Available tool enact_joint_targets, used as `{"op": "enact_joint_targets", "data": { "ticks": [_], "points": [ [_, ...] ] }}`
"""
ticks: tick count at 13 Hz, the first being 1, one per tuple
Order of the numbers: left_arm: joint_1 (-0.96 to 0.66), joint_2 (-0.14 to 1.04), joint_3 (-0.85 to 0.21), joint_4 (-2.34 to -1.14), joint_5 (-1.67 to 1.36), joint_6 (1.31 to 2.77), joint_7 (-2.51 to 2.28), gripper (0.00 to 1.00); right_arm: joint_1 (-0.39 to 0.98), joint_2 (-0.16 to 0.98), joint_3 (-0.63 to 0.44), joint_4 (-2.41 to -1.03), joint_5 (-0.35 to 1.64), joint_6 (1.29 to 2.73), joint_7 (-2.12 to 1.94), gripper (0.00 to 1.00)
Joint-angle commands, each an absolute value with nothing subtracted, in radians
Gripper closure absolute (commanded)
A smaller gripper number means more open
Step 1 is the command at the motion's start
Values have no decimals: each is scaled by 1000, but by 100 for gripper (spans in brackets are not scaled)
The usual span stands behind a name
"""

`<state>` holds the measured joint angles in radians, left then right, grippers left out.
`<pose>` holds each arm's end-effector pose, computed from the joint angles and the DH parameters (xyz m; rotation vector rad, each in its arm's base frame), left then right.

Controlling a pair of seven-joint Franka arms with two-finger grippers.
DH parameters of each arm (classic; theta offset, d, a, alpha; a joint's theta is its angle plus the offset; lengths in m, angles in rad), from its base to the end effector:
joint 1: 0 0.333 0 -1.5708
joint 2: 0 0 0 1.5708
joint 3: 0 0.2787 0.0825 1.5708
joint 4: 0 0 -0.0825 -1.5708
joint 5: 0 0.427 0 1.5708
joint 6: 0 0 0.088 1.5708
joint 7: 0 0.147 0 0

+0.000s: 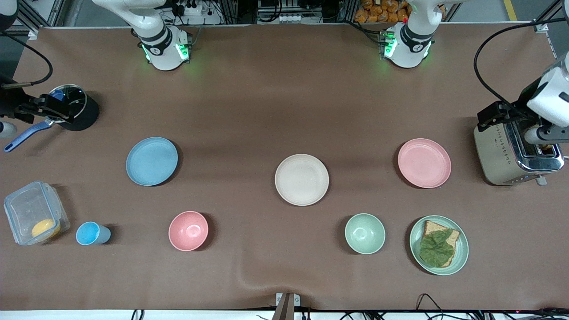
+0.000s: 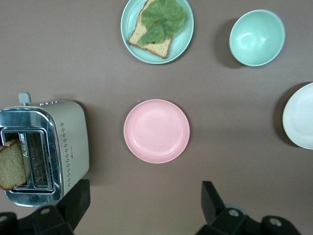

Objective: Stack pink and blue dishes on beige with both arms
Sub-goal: 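Reach the left gripper to the pink plate while the right gripper reaches the blue plate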

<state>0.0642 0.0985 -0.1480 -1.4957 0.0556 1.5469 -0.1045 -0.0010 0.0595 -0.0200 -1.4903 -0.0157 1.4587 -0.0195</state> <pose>0.6179 -0.0404 0.5245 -3.0955 -0.0327 0.0653 0.5982 -0.0147 0.5434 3.1233 -0.0040 -0.1429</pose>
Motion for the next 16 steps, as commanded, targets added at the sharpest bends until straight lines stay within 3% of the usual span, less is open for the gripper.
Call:
{"op": "enact_joint_targets", "data": {
  "ticks": [1, 4, 10, 16],
  "points": [
    [101, 118, -146, -1544, 49, 1596, -91, 0, 3, 38, -17, -1506, -32, 1453, -5, 0],
    [136, 112, -146, -1687, 52, 1739, -87, 0, 3, 38, -17, -1506, -32, 1453, -6, 0],
    [195, 144, -144, -2055, 52, 2188, -86, 0, -3, 44, -20, -1508, -31, 1447, -17, 0],
    [252, 290, -144, -2131, 52, 2330, -49, 0, -12, 103, -21, -1509, -32, 1447, -20, 0]
  ]
}}
